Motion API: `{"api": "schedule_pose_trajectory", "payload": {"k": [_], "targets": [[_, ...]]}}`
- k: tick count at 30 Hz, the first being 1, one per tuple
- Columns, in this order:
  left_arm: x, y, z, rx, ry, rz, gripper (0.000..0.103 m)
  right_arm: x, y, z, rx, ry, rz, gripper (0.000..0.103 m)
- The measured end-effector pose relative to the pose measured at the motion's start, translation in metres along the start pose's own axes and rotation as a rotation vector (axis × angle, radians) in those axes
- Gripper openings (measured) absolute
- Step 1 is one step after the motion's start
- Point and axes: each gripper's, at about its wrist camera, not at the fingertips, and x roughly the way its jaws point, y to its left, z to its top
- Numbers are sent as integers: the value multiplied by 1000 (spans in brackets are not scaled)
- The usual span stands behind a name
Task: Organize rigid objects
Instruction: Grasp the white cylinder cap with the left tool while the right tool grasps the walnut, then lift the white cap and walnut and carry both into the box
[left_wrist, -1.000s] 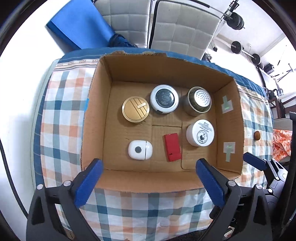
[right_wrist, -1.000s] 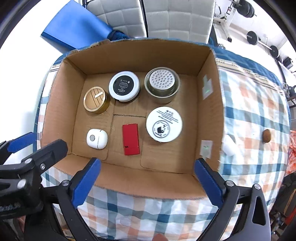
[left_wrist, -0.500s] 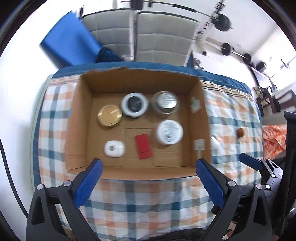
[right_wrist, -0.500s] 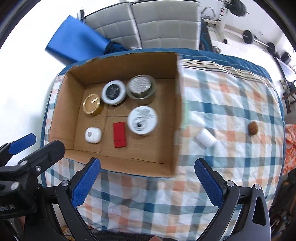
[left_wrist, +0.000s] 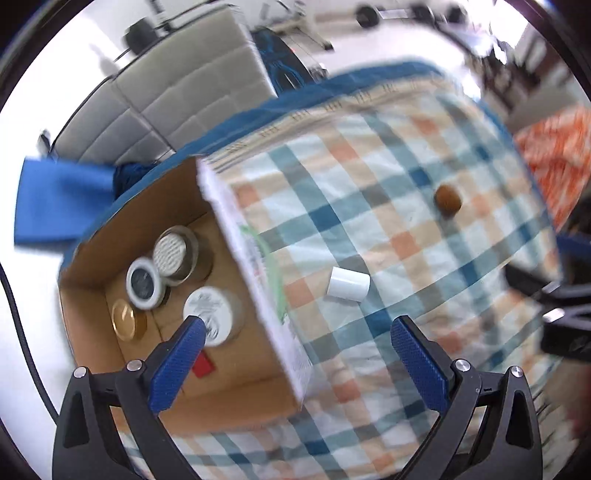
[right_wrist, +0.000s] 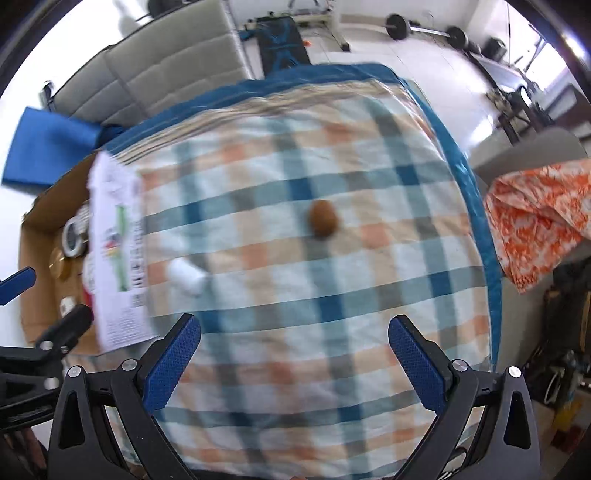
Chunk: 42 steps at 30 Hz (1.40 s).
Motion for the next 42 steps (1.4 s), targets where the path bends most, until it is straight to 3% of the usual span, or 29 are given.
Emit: {"api": "schedule_pose_trajectory", "payload": {"k": [7,9,13,18,21,24,25,29,37,42], "targets": [[67,-27,33,32,153,-11,102,47,-30,25,-22,57,-2,103],[83,-32,39,41,183,4,98,60,-31,32,-26,67,0,103],[114,-42,46,56,264,18,74,83,-31,47,-8,73,24,103],[138,-50,47,67,312,49,73,109,-31,68,36,88,55,102],[148,-52,45,62,336,58,73,124,-29,79,51,105,70,96],[156,-54,41,63,360,63,56,136,-25,85,44,118,38,78],[157,-54,40,66,366,62,51,139,-22,87,30,121,21,67],[159,-60,38,61,373,46,42,151,-14,86,-7,127,-41,38],[161,-60,39,46,356,43,42,148,-23,80,-8,114,-64,36],[141,-61,46,-34,310,-57,42,144,-46,61,6,131,-55,36]]}}
